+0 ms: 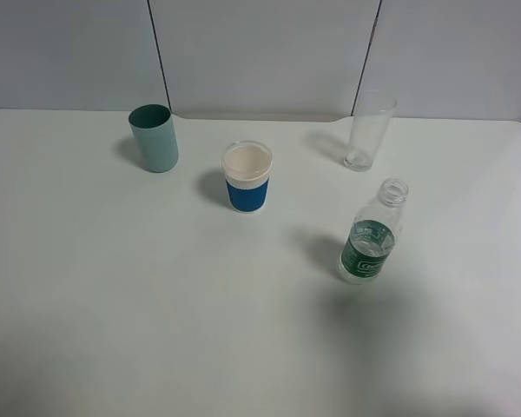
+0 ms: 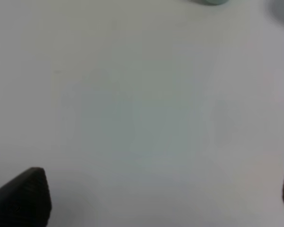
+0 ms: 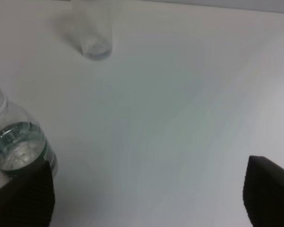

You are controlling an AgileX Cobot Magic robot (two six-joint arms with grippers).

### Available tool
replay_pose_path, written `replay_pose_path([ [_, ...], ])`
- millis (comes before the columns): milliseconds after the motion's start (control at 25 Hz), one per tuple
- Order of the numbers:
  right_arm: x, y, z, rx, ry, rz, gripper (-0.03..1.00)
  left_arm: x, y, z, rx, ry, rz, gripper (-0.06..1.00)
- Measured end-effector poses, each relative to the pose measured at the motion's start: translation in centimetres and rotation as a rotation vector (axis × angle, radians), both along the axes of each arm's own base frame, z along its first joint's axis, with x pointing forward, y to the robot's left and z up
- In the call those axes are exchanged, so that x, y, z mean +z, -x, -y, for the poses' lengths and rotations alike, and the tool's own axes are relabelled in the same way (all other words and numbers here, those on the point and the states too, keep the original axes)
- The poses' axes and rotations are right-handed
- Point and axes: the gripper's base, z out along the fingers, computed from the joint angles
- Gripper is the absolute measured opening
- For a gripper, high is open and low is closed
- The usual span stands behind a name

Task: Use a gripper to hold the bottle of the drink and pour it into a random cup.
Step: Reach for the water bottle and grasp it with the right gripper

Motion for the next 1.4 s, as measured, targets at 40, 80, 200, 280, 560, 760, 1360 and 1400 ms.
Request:
replay_pose_path([
  [40, 0.0, -0.4, 0.0, 0.002, 0.004, -0.01, 0.79, 0.0, 0.0, 0.0, 0.0, 0.0, 0.0, 0.99],
  [80, 0.0, -0.9, 0.0, 0.004, 0.007, -0.018, 0.79, 0.0, 0.0, 0.0, 0.0, 0.0, 0.0, 0.99],
  [200, -0.1, -2.0, -0.1, 0.02, 0.023, -0.043, 0.79, 0.0, 0.0, 0.0, 0.0, 0.0, 0.0, 0.99],
  [280, -0.2, -2.8, -0.2, 0.035, 0.03, -0.053, 0.79, 0.0, 0.0, 0.0, 0.0, 0.0, 0.0, 0.99],
  [560, -1.1, -5.2, -0.5, 0.101, 0.087, -0.068, 0.79, 0.0, 0.0, 0.0, 0.0, 0.0, 0.0, 0.99],
  [760, -2.8, -6.2, -0.9, 0.196, 0.168, -0.125, 0.77, 0.0, 0.0, 0.0, 0.0, 0.0, 0.0, 0.99],
  [1360, -6.1, -9.4, -3.9, 0.568, 0.384, -0.297, 0.77, 0.0, 0.0, 0.0, 0.0, 0.0, 0.0, 0.99],
  [1400, -6.3, -9.5, -4.0, 0.586, 0.401, -0.304, 0.77, 0.0, 0.0, 0.0, 0.0, 0.0, 0.0, 0.99],
])
